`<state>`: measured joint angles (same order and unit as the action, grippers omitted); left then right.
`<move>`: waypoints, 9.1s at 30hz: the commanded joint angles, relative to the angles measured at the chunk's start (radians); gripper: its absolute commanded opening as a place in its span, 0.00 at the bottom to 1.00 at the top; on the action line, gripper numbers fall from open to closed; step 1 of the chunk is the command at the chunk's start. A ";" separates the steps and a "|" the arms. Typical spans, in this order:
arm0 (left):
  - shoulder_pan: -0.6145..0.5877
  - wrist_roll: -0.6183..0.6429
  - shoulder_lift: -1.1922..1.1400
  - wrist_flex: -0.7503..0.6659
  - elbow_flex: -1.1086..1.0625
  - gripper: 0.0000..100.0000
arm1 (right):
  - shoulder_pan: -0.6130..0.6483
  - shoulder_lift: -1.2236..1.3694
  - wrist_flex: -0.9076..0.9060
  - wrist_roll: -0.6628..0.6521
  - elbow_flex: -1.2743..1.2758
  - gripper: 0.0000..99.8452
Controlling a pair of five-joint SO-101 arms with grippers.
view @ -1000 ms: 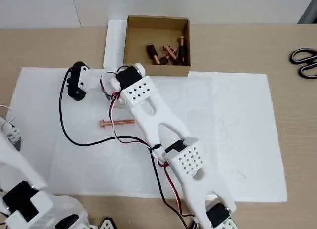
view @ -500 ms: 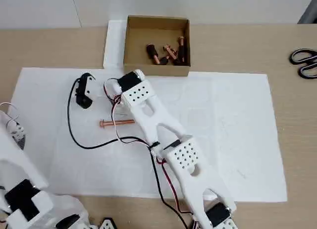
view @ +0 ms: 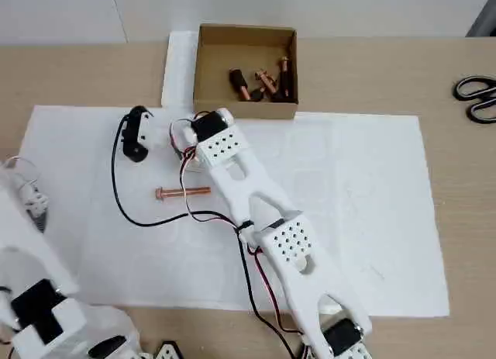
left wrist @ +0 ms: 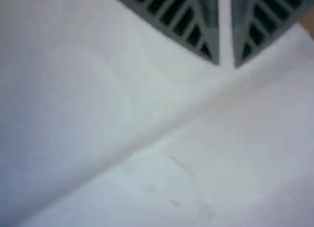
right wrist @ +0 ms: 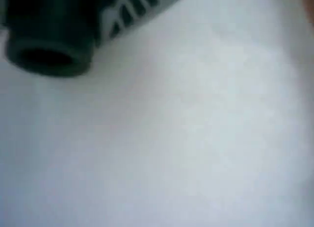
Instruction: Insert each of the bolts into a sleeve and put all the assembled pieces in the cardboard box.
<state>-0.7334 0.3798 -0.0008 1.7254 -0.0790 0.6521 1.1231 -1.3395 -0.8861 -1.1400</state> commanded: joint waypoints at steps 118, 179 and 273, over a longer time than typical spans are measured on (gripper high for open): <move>0.738 1.301 -0.451 -0.551 -0.048 0.01 | -0.395 -0.228 -0.329 0.736 -0.539 0.00; 0.761 1.703 -0.203 -0.396 -0.170 0.18 | -0.387 -0.166 -0.318 0.652 -0.542 0.00; 1.218 -0.060 -0.189 -1.034 0.424 0.00 | -0.512 -1.782 2.083 0.753 2.622 0.00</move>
<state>0.4772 0.3214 -0.2524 0.7173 0.3399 0.1734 -0.6797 0.7104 -0.1450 1.5098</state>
